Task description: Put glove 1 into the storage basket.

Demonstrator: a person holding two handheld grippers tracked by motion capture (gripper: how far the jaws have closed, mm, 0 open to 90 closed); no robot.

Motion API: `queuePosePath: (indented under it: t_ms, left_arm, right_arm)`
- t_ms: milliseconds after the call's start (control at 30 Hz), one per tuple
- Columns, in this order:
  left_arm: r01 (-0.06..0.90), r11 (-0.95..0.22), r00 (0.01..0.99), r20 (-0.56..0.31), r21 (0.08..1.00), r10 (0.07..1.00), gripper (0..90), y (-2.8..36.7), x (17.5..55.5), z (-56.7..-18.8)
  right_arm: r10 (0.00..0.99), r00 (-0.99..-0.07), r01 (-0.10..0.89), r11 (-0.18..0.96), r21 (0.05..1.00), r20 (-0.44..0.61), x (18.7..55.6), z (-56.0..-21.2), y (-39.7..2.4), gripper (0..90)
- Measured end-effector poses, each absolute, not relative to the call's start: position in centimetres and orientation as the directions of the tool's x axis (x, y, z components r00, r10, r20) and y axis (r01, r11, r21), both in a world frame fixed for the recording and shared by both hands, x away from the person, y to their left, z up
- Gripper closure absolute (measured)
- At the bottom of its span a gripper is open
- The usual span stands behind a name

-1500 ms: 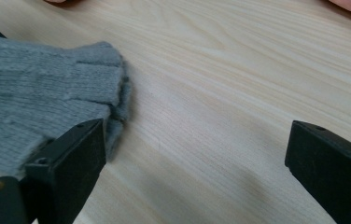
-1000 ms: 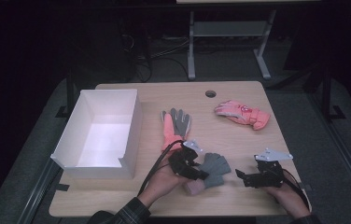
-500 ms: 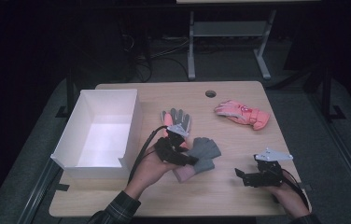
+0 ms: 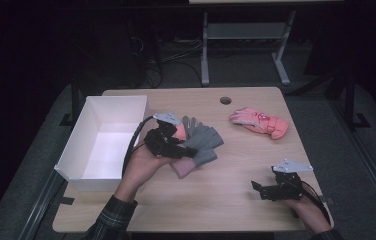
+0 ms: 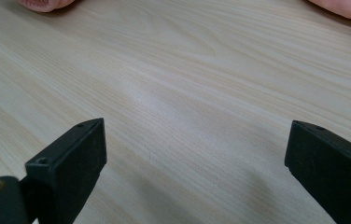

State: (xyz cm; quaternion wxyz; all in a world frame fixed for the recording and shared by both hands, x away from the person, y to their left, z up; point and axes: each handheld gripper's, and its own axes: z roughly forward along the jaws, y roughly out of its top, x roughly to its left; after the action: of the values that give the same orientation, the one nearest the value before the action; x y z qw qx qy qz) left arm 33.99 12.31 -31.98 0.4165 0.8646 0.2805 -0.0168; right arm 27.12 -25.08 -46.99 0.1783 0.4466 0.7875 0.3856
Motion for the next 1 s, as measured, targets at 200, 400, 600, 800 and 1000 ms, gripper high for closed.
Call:
queuePosePath:
  t_ms: [200, 400, 600, 800, 1000]
  left_arm:
    - [0.506, -0.455, 0.828, -0.264, 0.732, 0.495, 62.1, 13.8, 34.1, -31.1]
    - [0.500, -0.449, 0.815, -0.228, 0.740, 0.533, 62.1, 15.3, 33.9, -30.1]
    - [0.518, -0.398, 0.773, -0.216, 0.757, 0.596, 62.1, 18.2, 34.1, -29.2]
    - [0.541, -0.333, 0.719, -0.219, 0.772, 0.660, 62.1, 21.6, 34.1, -28.5]
    - [0.559, -0.286, 0.641, -0.187, 0.778, 0.744, 62.1, 24.7, 34.1, -28.6]
  right_arm:
    - [0.840, -0.538, 0.568, 0.303, 0.765, 0.067, 27.2, -47.0, -25.1, 5.1]
    - [0.840, -0.540, 0.562, 0.304, 0.769, 0.063, 27.2, -46.7, -25.3, 5.1]
    - [0.825, -0.563, 0.547, 0.326, 0.771, 0.051, 28.0, -46.6, -24.4, 5.5]
    - [0.811, -0.583, 0.536, 0.336, 0.774, 0.052, 28.5, -46.5, -23.6, 5.5]
    - [0.801, -0.596, 0.527, 0.351, 0.774, 0.043, 28.7, -46.5, -23.4, 5.5]
